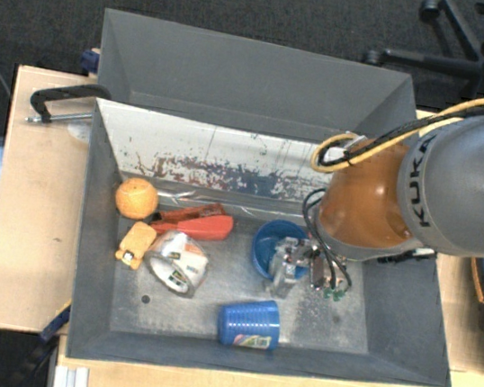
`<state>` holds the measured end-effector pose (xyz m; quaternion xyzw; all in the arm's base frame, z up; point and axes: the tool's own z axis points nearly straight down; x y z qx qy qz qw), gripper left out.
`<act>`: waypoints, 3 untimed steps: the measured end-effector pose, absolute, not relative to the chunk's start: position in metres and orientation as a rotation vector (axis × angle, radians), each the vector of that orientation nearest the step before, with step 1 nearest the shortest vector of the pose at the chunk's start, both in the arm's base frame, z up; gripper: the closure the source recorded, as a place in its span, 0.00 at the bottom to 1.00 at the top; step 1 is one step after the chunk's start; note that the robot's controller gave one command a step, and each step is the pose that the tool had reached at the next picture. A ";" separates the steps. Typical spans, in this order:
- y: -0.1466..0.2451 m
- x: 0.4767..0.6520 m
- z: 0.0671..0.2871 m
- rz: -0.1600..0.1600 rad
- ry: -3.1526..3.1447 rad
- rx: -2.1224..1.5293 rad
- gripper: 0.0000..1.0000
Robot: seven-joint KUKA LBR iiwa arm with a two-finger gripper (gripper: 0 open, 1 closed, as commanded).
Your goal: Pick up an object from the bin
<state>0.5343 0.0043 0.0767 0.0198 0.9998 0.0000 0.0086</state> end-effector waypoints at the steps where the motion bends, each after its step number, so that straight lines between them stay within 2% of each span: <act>1: 0.027 0.527 0.074 0.000 3.107 -0.058 1.00; 2: 0.027 0.527 0.074 0.000 3.107 -0.058 1.00; 3: 0.048 0.531 0.072 -0.002 3.109 0.037 1.00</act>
Offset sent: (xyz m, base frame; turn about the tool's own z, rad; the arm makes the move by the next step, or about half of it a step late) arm 0.0000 0.0000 0.0000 0.0000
